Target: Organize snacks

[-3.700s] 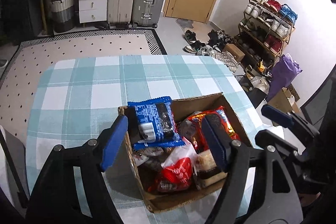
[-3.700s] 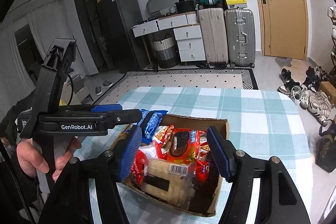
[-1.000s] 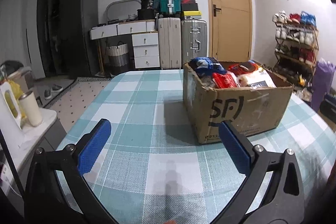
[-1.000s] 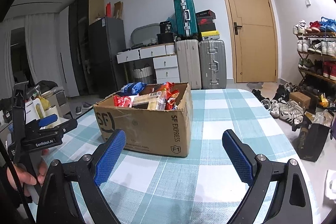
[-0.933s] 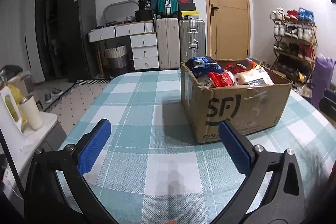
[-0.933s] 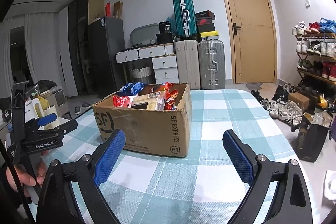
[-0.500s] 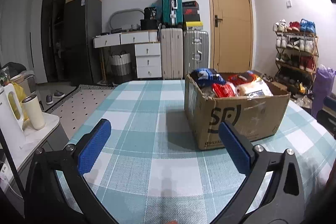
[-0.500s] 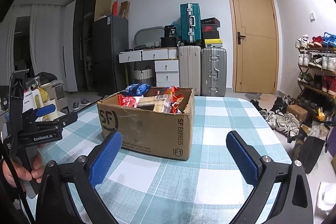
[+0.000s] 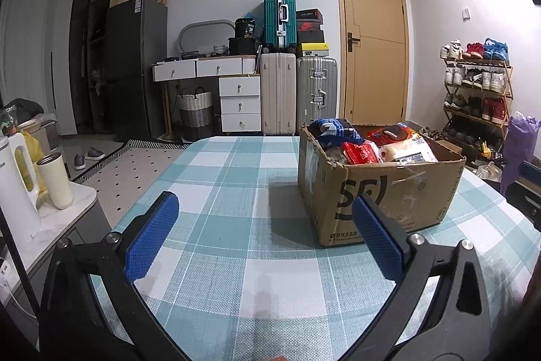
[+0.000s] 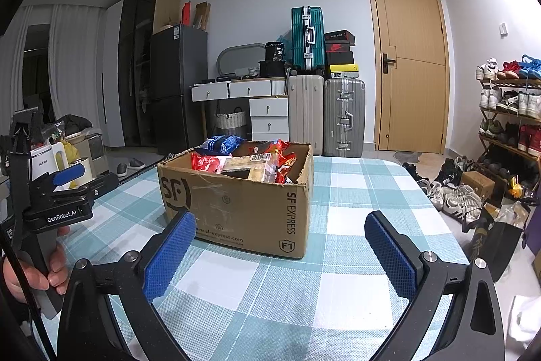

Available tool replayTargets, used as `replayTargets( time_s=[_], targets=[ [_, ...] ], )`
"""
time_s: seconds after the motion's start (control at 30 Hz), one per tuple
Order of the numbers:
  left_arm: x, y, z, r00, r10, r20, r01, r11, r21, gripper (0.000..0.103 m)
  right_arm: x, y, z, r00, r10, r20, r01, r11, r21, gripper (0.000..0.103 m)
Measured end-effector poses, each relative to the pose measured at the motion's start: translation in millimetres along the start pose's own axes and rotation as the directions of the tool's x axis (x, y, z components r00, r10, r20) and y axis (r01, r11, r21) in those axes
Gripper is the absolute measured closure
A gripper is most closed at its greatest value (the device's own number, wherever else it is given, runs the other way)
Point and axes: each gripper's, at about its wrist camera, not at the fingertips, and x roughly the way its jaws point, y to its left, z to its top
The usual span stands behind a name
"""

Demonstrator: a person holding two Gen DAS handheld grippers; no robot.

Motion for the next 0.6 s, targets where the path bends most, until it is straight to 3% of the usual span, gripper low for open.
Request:
replayTargets(
  time_s=[0.6],
  targets=[
    [-0.2, 0.2, -0.4, 1.0, 0.001, 0.002, -0.001, 1.0, -0.003, 0.001, -0.1, 0.0, -0.2, 1.0, 0.001, 0.0, -0.001, 1.0, 0.001, 0.001]
  ],
)
